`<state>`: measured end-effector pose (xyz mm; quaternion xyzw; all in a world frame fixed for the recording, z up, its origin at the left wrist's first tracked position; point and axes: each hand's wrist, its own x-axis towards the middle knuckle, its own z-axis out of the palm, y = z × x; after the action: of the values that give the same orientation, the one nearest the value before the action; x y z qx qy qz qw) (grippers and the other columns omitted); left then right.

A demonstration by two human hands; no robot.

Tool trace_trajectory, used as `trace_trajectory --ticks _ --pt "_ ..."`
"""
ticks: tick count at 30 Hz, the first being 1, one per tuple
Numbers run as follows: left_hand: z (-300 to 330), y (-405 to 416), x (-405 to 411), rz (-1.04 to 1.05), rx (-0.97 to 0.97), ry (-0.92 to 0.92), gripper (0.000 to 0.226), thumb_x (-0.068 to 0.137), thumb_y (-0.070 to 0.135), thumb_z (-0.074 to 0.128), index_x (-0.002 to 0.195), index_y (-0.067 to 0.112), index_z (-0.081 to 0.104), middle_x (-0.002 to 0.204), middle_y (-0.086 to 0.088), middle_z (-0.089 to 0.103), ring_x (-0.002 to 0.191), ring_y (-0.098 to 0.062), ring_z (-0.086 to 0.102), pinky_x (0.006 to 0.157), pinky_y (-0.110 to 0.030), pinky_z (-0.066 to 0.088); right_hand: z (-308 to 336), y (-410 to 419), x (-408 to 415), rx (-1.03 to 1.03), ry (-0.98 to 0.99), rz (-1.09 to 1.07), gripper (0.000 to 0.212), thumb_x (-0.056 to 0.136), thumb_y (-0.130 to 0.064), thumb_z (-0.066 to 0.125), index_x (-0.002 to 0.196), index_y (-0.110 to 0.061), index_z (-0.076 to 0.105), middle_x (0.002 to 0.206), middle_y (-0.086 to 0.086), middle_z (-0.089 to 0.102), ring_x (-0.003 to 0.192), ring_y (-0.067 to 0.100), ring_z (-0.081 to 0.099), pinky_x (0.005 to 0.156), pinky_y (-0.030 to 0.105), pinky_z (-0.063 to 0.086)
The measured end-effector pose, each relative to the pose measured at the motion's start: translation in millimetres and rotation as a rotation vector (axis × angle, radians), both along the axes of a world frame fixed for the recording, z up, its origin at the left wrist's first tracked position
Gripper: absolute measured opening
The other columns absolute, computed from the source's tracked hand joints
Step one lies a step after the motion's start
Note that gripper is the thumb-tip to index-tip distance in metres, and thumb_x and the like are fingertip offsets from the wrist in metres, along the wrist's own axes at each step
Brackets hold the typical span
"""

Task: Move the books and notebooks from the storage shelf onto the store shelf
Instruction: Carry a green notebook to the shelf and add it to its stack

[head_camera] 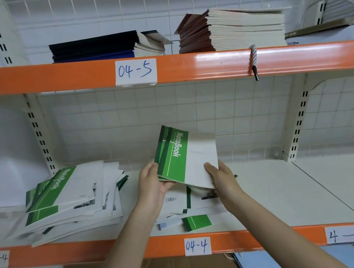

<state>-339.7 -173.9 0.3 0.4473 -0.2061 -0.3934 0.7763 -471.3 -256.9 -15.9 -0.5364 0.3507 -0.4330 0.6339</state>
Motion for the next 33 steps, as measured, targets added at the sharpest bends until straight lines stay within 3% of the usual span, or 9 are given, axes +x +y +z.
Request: trace_trajectory --ticks 3,7,10,12,14,18,23,28,33 --pt "-3 0 4 -0.09 -0.069 0.225 0.029 0.102 0.015 0.037 0.127 0.001 0.044 0.113 -0.026 0.063 0.091 -0.031 0.067 0.07 -0.043 0.059 1 2 3 0.037 -0.018 0.075 0.026 0.1 -0.018 0.043 0.126 -0.018 0.044 0.11 0.003 0.064 0.092 0.019 0.063 0.069 0.036 0.057" --pt "-9 0 6 -0.243 -0.068 0.081 0.036 0.102 0.038 0.031 0.114 0.015 0.056 0.109 -0.016 0.067 0.097 -0.024 0.066 0.083 -0.038 0.055 4 1 2 0.258 -0.116 0.109 0.019 0.096 -0.008 0.052 0.113 -0.001 0.054 0.082 0.008 0.065 0.059 0.012 0.067 0.045 0.017 0.05" --pt "-25 -3 9 -0.069 0.341 -0.755 0.032 0.1 0.036 0.038 0.111 0.016 0.06 0.095 -0.003 0.065 0.082 -0.013 0.06 0.082 -0.032 0.046 0 -2 1 0.279 -0.138 0.047 0.018 0.095 -0.005 0.053 0.112 -0.005 0.054 0.086 0.008 0.065 0.062 0.014 0.066 0.043 0.017 0.05" --pt "-43 -7 11 -0.02 0.738 -1.344 0.062 0.09 0.062 0.039 0.129 0.015 0.051 0.124 -0.01 0.057 0.111 -0.022 0.054 0.098 -0.044 0.037 -5 -3 1 0.25 -0.137 0.011 0.021 0.094 -0.003 0.052 0.115 -0.006 0.052 0.092 0.007 0.065 0.074 0.018 0.064 0.045 0.019 0.052" --pt "-52 -8 9 -0.106 0.991 -1.533 0.103 0.076 0.084 0.029 0.149 0.012 0.022 0.156 -0.015 0.017 0.144 -0.031 0.016 0.11 -0.06 0.015 -9 -4 2 0.265 -0.155 -0.005 0.025 0.094 -0.003 0.052 0.119 -0.005 0.051 0.097 0.009 0.065 0.079 0.02 0.063 0.045 0.019 0.052" --pt "-52 -11 3 -0.088 1.014 -1.624 0.091 0.081 0.073 0.034 0.14 0.004 0.032 0.149 -0.023 0.026 0.136 -0.038 0.025 0.106 -0.056 0.029 -12 -6 1 0.263 -0.148 -0.006 0.028 0.095 -0.004 0.052 0.122 -0.005 0.05 0.106 0.013 0.065 0.081 0.022 0.063 0.045 0.02 0.051" --pt "-31 0 2 -0.046 0.764 -1.717 0.032 0.093 0.039 0.04 0.088 0.009 0.048 0.089 -0.011 0.058 0.079 -0.028 0.053 0.066 -0.03 0.042 -13 -7 0 0.27 -0.165 -0.004 0.022 0.095 -0.005 0.051 0.116 -0.009 0.052 0.099 0.007 0.065 0.081 0.019 0.062 0.047 0.019 0.052" --pt "-21 6 11 -0.211 0.696 -1.668 0.036 0.098 0.034 0.039 0.087 0.003 0.053 0.081 -0.013 0.058 0.071 -0.025 0.053 0.062 -0.031 0.039 -12 -6 2 0.266 -0.182 0.014 0.023 0.094 -0.006 0.053 0.116 -0.01 0.054 0.098 0.007 0.066 0.079 0.018 0.063 0.046 0.019 0.051" --pt "-11 0 10 -0.007 0.561 -1.381 0.017 0.096 0.005 0.035 0.087 0.006 0.05 0.073 -0.005 0.048 0.064 -0.025 0.05 0.054 -0.026 0.037 -7 -4 2 0.247 -0.19 0.025 0.021 0.094 -0.007 0.053 0.115 -0.007 0.055 0.094 0.007 0.067 0.076 0.018 0.062 0.047 0.021 0.052"
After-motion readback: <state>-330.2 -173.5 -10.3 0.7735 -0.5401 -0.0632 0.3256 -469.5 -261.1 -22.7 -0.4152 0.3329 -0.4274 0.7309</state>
